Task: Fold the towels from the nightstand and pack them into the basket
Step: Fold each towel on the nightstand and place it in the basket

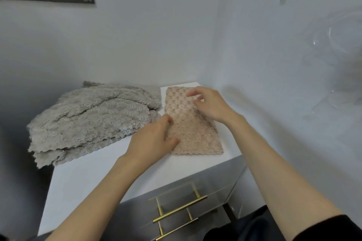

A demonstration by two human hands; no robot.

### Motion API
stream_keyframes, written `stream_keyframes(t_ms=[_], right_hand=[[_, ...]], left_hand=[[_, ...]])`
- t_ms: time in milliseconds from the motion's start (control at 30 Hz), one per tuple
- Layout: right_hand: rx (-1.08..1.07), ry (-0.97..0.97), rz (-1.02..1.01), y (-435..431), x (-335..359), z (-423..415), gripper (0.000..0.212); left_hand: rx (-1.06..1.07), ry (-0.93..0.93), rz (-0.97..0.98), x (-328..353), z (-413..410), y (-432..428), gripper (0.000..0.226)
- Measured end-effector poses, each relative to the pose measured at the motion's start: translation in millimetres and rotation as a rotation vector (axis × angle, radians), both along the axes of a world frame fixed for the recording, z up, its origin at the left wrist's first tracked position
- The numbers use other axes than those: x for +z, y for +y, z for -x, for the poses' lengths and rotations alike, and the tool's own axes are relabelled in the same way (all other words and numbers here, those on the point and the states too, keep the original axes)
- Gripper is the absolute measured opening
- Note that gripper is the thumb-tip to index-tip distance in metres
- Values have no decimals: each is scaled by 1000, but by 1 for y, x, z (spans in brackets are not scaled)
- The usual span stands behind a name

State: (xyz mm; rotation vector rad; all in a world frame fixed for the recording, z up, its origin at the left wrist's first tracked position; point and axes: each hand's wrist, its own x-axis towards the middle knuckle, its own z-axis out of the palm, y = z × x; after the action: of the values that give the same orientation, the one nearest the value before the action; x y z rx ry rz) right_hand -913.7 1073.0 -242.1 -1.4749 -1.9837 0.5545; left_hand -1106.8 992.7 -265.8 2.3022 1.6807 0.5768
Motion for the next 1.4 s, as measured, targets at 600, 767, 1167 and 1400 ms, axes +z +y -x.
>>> stream_keyframes(t_ms=[600,767,1167,1400], right_hand=[[215,-498,67,-109,-4,-24,41],[173,-565,-64,-101,-10,-20,38],[22,-164,135,-84,-11,-34,13],[-58,-142,136,-82,-10,-43,7]], left_hand=[[-315,154,-132,-4,24,-17,38],[-282,165,-228,-11,20,-15,29],[-98,99,-230,-12,12,-4,18],[-8,-333,138,-12,7,4,44]])
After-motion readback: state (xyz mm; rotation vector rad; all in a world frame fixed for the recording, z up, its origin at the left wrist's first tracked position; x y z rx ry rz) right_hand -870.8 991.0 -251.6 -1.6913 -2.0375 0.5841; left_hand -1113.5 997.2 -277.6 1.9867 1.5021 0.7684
